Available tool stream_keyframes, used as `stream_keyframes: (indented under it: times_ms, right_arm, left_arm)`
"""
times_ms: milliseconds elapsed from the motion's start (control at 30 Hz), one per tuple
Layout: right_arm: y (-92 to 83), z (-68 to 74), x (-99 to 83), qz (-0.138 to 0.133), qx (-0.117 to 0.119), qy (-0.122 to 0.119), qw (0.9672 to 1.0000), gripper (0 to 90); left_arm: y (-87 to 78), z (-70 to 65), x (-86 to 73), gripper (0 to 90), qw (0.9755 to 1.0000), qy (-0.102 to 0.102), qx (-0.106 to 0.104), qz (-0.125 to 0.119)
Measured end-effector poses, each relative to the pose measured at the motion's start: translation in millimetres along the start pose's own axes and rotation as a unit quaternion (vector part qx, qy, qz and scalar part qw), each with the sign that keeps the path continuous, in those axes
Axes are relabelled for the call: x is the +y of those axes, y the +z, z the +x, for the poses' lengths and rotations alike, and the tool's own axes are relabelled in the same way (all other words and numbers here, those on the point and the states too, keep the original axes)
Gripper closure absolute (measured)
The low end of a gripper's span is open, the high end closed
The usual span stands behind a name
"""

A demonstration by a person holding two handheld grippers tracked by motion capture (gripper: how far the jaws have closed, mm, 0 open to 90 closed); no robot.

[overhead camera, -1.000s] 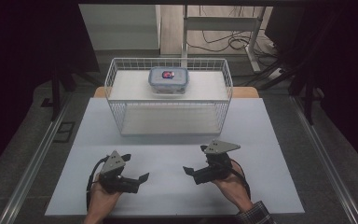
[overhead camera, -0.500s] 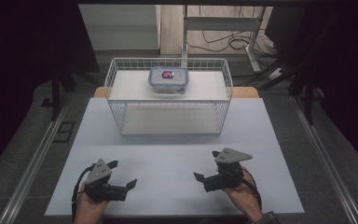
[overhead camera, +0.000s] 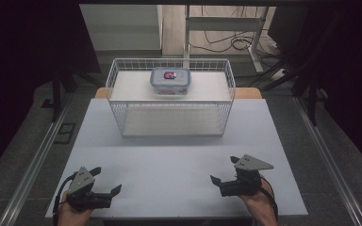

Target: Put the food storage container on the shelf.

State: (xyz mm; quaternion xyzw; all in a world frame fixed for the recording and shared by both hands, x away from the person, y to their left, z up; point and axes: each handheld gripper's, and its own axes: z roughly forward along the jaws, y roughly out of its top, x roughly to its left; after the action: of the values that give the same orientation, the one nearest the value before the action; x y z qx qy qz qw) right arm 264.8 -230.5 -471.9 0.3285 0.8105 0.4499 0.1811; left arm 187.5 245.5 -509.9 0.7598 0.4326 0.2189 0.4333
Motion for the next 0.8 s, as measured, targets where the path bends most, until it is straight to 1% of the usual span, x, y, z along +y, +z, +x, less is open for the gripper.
stream_keyframes:
  times_ms: [233, 333, 400, 467, 600, 667, 800]
  right_arm:
    - [-10.4, -6.5, -14.6, 0.006, -0.023, 0.008, 0.9997, 0.0]
    - [-14.8, -8.7, -22.7, 0.012, -0.036, 0.011, 0.9992, 0.0]
    - [-17.1, -9.9, -27.1, 0.017, -0.039, 0.015, 0.999, 0.0]
    - [-19.6, -11.4, -33.0, 0.024, -0.043, 0.019, 0.9986, 0.0]
    - [-20.8, -14.2, -44.4, 0.044, -0.046, 0.026, 0.9976, 0.0]
    - [-20.1, -16.0, -50.2, 0.064, -0.046, 0.027, 0.9965, 0.0]
    - [-18.4, -17.1, -53.3, 0.079, -0.047, 0.028, 0.9954, 0.0]
  left_arm:
    - [-12.0, 11.8, -12.7, 3.6, 0.9996, -0.016, 0.022, 0.0]
    - [-13.9, 15.2, -18.8, 3.6, 0.9992, -0.013, 0.038, 0.01]
    - [-14.2, 17.5, -23.0, 3.6, 0.9985, -0.009, 0.051, 0.02]
    - [-14.4, 20.8, -26.6, 3.4, 0.9978, -0.013, 0.057, 0.03]
    - [-16.8, 27.8, -32.2, 3.0, 0.9966, -0.024, 0.068, 0.041]
    - [-18.1, 31.9, -35.9, 2.7, 0.9959, -0.033, 0.07, 0.046]
    - [-18.6, 37.3, -40.4, 2.5, 0.9942, -0.046, 0.079, 0.057]
